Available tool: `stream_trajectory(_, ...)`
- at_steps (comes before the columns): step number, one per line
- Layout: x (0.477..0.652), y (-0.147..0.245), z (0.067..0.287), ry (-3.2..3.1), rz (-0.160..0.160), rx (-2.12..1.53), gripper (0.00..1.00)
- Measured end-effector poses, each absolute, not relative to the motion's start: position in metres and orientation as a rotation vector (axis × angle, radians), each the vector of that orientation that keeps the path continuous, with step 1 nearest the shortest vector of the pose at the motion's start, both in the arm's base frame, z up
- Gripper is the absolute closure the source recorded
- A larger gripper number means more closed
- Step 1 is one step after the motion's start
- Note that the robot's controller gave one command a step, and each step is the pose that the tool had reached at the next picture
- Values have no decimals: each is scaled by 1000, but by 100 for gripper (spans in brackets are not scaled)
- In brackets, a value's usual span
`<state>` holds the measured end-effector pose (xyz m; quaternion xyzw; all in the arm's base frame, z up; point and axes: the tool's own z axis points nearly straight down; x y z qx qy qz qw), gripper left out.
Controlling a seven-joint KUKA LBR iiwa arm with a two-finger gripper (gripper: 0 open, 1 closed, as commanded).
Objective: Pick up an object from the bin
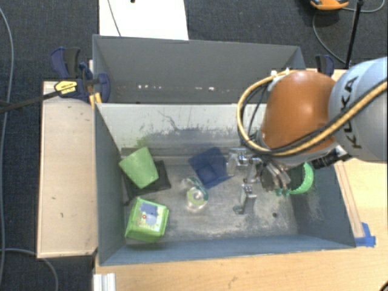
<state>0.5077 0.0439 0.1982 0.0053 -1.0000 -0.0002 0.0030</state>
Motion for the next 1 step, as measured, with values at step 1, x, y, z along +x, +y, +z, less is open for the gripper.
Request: stream_trajectory(1, 509, 44, 203, -3144, -1, 14, 0)
